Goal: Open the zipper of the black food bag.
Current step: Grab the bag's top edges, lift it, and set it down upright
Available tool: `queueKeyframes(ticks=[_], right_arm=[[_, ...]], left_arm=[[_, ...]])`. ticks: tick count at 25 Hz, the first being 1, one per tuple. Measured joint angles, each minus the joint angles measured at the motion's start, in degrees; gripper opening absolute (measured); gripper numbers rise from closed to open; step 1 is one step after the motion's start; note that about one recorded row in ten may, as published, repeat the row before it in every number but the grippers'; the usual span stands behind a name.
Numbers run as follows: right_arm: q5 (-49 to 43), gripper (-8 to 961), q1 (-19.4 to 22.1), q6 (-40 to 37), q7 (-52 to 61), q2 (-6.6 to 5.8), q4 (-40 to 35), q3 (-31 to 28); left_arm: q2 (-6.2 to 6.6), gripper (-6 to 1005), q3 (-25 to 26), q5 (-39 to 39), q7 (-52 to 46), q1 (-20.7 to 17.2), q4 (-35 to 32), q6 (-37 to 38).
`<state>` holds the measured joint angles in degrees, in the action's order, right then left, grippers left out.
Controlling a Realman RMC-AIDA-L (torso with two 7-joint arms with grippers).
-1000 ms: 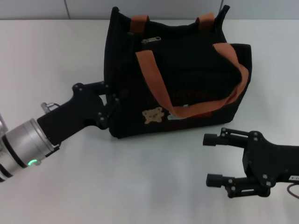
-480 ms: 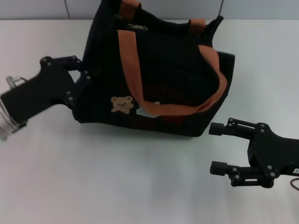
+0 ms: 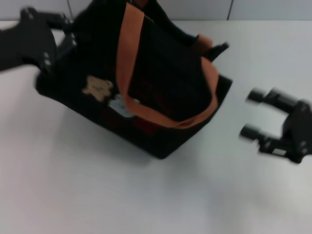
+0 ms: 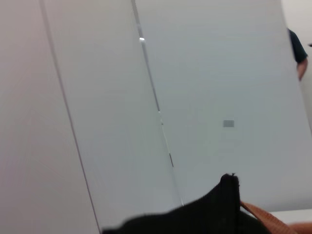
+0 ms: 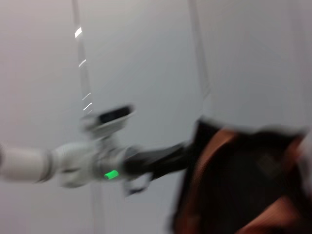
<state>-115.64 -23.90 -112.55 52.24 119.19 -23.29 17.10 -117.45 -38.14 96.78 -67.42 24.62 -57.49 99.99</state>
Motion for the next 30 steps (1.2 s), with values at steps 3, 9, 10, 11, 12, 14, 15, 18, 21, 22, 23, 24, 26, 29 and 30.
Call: queueKeyframes(ticks=[3, 9, 10, 11, 12, 14, 15, 18, 21, 22, 23, 24, 26, 29, 30], right_arm=[[4.7, 828, 1.4, -0.1, -2.6, -0.08, 1.6, -0.7], [13.2, 828, 3.9, 2.1, -9.5, 0.01, 6.6, -0.7], [14.2, 828, 4.3, 3.0, -12.4, 0.04, 8.4, -1.0], [14.2, 828, 4.3, 3.0, -12.4, 0.04, 8.4, -1.0], [14.5, 828, 4.4, 3.4, -14.0, 0.05, 9.4, -1.2], [14.6, 828, 4.6, 4.3, -16.7, 0.07, 10.7, -1.9], [14.6, 828, 4.8, 5.0, -19.7, 0.17, 11.4, -2.1], [14.7, 828, 5.0, 5.2, -24.2, 0.28, 12.3, -2.1], [14.8, 828, 5.5, 5.5, -33.7, 0.30, 15.0, -2.1], [15.0, 828, 5.8, 5.6, -37.5, 0.32, 16.2, -2.1], [15.3, 828, 6.1, 5.7, -42.4, 0.37, 17.8, -2.2], [15.5, 828, 6.3, 5.7, -45.4, 0.38, 19.0, -2.2], [15.9, 828, 6.9, 6.0, -54.5, 0.43, 22.4, -2.2], [16.0, 828, 8.1, 6.9, -69.7, 0.50, 28.9, -2.2], [16.0, 828, 8.5, 7.0, -72.8, 0.53, 30.6, -2.2]], left_arm=[[0.16, 101, 0.1, 0.0, -2.7, 0.3, -4.5, 0.2], [-0.26, 100, -1.3, 0.5, -3.7, 0.6, -11.8, 1.7], [-0.87, 100, -4.1, 0.6, -0.1, -0.4, -11.1, 1.9], [-0.87, 100, -4.1, 0.6, -0.1, -0.4, -11.1, 1.9], [-1.14, 100, -6.5, 0.4, 2.4, -1.3, -10.0, 1.9], [-1.28, 100, -10.3, -0.3, 6.1, -2.7, -7.6, 1.6], [-1.37, 100, -13.6, -2.0, 9.7, -3.9, -4.5, 1.4], [-1.45, 100, -16.0, -3.7, 12.7, -4.9, -1.9, 1.3], [-1.48, 99, -18.1, -5.3, 16.0, -5.5, 2.0, 1.5], [-1.49, 99, -18.4, -5.5, 16.6, -5.4, 3.0, 1.6], [-1.51, 99, -18.7, -5.7, 17.2, -5.3, 3.9, 1.7], [-1.54, 99, -19.1, -5.9, 17.7, -5.2, 4.7, 1.9], [-1.57, 99, -20.2, -6.6, 18.6, -5.0, 6.2, 1.8], [-1.64, 99, -21.6, -7.5, 19.1, -4.8, 6.9, 1.1], [-1.66, 99, -22.2, -8.1, 19.1, -4.7, 7.0, 0.6]])
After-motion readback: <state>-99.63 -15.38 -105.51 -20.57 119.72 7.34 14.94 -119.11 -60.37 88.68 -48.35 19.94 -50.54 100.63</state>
